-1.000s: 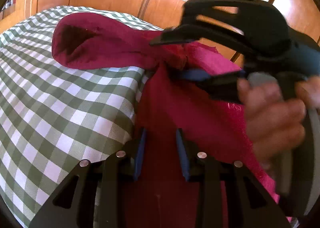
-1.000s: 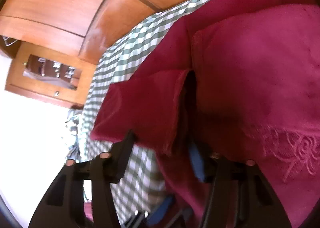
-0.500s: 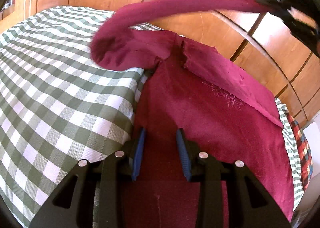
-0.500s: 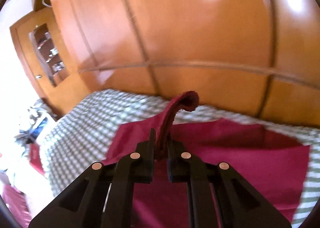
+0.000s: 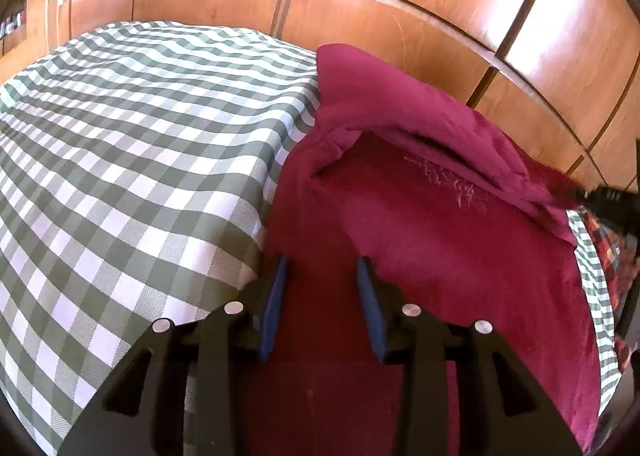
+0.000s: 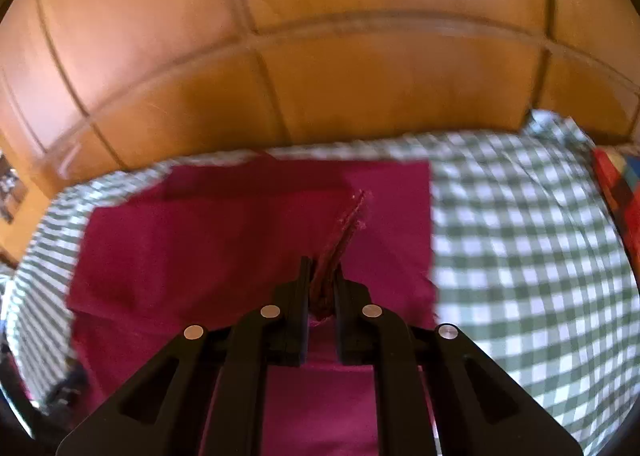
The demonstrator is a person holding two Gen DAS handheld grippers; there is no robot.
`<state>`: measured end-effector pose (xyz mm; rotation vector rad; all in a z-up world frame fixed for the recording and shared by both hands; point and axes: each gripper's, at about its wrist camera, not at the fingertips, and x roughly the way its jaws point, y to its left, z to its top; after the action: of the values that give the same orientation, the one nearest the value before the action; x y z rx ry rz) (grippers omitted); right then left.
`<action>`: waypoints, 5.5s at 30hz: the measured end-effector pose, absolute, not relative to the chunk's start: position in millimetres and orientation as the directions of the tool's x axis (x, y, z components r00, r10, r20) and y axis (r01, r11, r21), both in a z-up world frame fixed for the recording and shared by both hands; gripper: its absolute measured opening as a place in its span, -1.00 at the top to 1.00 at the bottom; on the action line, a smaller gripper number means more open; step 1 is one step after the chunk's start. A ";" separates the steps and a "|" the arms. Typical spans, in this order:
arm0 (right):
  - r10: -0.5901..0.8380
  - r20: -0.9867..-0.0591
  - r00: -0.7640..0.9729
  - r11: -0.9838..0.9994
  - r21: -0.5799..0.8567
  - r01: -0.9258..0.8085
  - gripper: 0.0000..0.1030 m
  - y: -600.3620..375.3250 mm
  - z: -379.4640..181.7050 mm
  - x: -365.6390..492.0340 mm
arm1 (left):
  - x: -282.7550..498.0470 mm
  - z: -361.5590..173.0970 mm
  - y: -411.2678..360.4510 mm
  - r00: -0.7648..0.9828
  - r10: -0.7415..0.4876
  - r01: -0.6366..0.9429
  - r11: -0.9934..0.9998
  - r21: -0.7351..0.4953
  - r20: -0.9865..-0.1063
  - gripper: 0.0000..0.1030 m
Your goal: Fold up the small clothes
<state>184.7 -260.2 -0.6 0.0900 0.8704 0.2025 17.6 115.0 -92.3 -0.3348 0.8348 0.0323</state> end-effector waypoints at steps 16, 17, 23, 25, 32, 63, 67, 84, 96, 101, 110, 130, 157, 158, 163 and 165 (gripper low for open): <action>0.312 -0.753 0.579 0.947 0.293 -0.129 0.83 -288.8 -19.5 166.4 | 48.0 -24.0 98.2 0.706 -0.136 -0.051 0.969 -0.242 -0.695 -0.02; 0.304 -0.761 0.573 0.950 0.285 -0.125 0.83 -288.8 -22.9 167.7 | 56.1 -24.2 94.2 0.698 -0.148 -0.032 0.971 -0.237 -0.701 -0.04; 0.275 -0.730 0.626 0.958 0.263 -0.114 0.22 -295.4 -2.9 155.7 | 84.4 -15.9 87.1 0.695 -0.144 -0.017 0.976 -0.216 -0.704 -0.03; 0.282 -0.707 0.648 0.957 0.253 -0.140 0.22 -293.9 10.9 149.8 | 91.5 -8.2 88.3 0.710 -0.152 -0.011 0.974 -0.227 -0.688 -0.03; 0.271 -0.722 0.637 0.961 0.165 -0.221 0.22 -255.6 10.2 160.0 | 138.3 4.8 83.5 0.712 -0.173 0.019 0.974 -0.227 -0.680 -0.01; 0.142 -0.709 0.691 0.986 0.037 -0.164 0.22 -240.0 -45.4 187.3 | 126.3 -73.9 67.6 0.632 0.076 -0.098 0.995 0.017 -0.771 0.19; 0.106 -0.734 0.670 0.986 -0.009 -0.166 0.15 -235.0 -37.7 187.4 | 127.9 -71.7 68.0 0.625 0.091 -0.108 0.994 0.030 -0.775 0.19; 0.227 -0.820 0.525 0.971 0.151 -0.184 -0.42 -314.1 -45.4 51.6 | -8.9 -63.8 115.1 0.609 0.013 -0.140 0.986 -0.091 -0.793 0.04; 0.307 -0.854 0.419 0.943 0.214 -0.254 0.27 -344.4 -51.9 -68.4 | -125.4 -73.5 114.9 0.577 -0.153 -0.072 0.969 -0.237 -0.802 0.43; 0.341 -0.867 0.364 0.922 0.231 -0.311 0.62 -333.7 -55.6 -91.8 | -150.3 -77.3 105.5 0.560 -0.168 -0.067 0.967 -0.247 -0.811 0.75; 0.462 -0.801 0.380 0.872 0.332 -0.359 0.80 -326.8 -19.1 -80.2 | -144.3 -42.3 127.5 0.597 -0.293 -0.043 0.918 -0.394 -0.747 0.88; 0.452 -0.757 0.473 0.891 0.410 -0.194 0.80 -335.5 -10.8 88.6 | 47.5 -14.8 146.4 0.658 -0.317 -0.092 0.867 -0.490 -0.683 0.59; 0.456 -0.738 0.498 0.877 0.467 -0.111 0.42 -359.8 -50.5 65.8 | -4.4 -69.0 136.1 0.611 -0.192 -0.088 0.948 -0.307 -0.768 0.56; 0.443 -0.750 0.492 0.887 0.447 -0.117 0.48 -354.6 -52.0 67.1 | -1.2 -69.0 133.0 0.605 -0.185 -0.081 0.953 -0.291 -0.774 0.72; 0.413 -0.758 0.504 0.906 0.401 -0.139 0.68 -351.4 -42.3 54.8 | -5.9 -64.1 131.3 0.604 -0.185 -0.071 0.956 -0.284 -0.775 0.82; 0.407 -0.759 0.509 0.910 0.385 -0.154 0.70 -352.1 -36.9 48.0 | -14.7 -60.8 135.0 0.606 -0.206 -0.064 0.950 -0.305 -0.768 0.82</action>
<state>48.0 -352.1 -36.9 0.2839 0.9824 0.3431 -14.7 135.0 -60.8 -0.3178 0.9200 -0.0834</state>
